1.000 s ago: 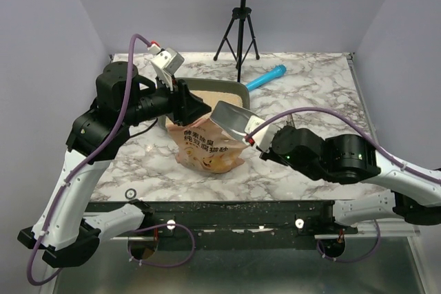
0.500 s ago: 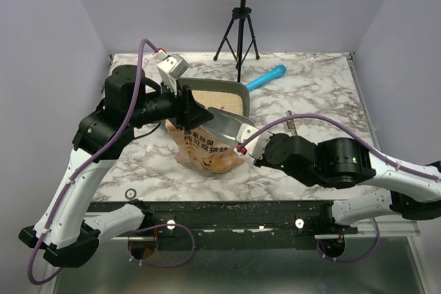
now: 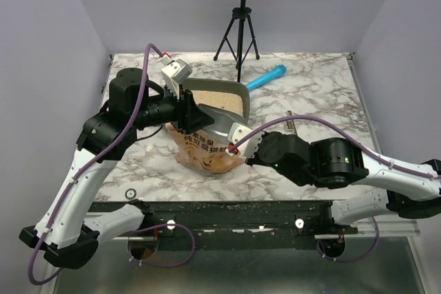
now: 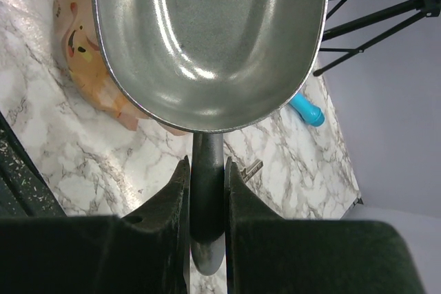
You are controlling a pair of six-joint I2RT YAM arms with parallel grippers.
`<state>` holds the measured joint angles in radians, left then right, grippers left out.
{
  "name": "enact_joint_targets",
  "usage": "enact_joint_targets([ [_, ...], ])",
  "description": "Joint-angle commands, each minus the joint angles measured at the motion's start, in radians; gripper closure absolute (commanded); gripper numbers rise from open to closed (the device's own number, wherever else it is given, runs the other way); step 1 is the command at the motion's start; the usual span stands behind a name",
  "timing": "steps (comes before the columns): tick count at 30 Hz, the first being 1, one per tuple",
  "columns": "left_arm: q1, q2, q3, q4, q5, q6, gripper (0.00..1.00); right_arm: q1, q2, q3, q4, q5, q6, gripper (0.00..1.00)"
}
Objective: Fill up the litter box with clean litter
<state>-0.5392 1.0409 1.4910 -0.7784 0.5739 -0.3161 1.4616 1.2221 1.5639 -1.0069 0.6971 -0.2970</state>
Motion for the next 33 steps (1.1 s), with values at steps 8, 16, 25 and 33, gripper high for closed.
enact_joint_targets([
  [8, -0.005, -0.042, -0.066, 0.106, -0.025, -0.006, 1.0, 0.014, -0.05, -0.036, 0.131, 0.042, 0.009, 0.75],
  [16, 0.001, -0.188, -0.184, 0.283, -0.201, 0.018, 1.0, -0.003, -0.16, -0.119, 0.336, 0.085, 0.058, 0.25],
  [25, 0.12, -0.236, -0.293, 0.479, -0.126, -0.061, 1.0, -0.236, -0.153, -0.016, 0.461, -0.085, 0.249, 0.22],
  [33, 0.338, -0.177, -0.396, 0.703, 0.122, -0.217, 1.0, -0.608, -0.105, -0.014, 0.574, -0.567, 0.479, 0.21],
])
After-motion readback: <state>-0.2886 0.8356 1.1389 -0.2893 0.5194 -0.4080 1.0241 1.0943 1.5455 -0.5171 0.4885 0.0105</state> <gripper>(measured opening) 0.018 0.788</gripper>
